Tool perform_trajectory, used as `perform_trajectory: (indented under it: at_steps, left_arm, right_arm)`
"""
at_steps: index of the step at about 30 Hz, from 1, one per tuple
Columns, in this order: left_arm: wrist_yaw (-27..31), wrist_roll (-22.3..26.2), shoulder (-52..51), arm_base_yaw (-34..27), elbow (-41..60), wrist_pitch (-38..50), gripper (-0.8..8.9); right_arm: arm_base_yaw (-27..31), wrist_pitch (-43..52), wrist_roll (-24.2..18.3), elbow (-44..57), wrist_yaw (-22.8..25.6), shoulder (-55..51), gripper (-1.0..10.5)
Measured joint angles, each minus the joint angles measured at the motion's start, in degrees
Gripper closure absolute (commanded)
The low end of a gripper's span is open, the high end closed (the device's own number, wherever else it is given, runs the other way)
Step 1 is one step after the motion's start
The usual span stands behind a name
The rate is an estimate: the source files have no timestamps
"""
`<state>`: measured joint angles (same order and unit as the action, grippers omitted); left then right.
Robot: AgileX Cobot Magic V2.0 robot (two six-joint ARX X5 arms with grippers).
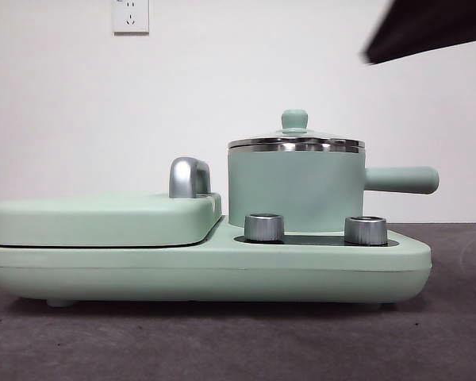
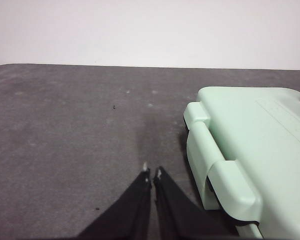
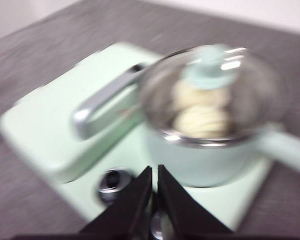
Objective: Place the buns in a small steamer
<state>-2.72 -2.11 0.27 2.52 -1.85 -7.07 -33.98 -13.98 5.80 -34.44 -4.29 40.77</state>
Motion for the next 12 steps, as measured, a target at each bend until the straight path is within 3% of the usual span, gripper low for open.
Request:
perform_trajectory:
  at_steps: [8, 12]
  left_arm:
    - [0.0, 0.0, 0.0, 0.0, 0.0, 0.0, 7.94]
    - [0.0, 0.0, 0.0, 0.0, 0.0, 0.0, 7.94]
  right_arm:
    - [20.2, 6.8, -4.2, 17.5, 3.8, -22.9, 9.3]
    - [26.9, 7.4, -4.5, 24.1, 4.1, -33.6, 9.3]
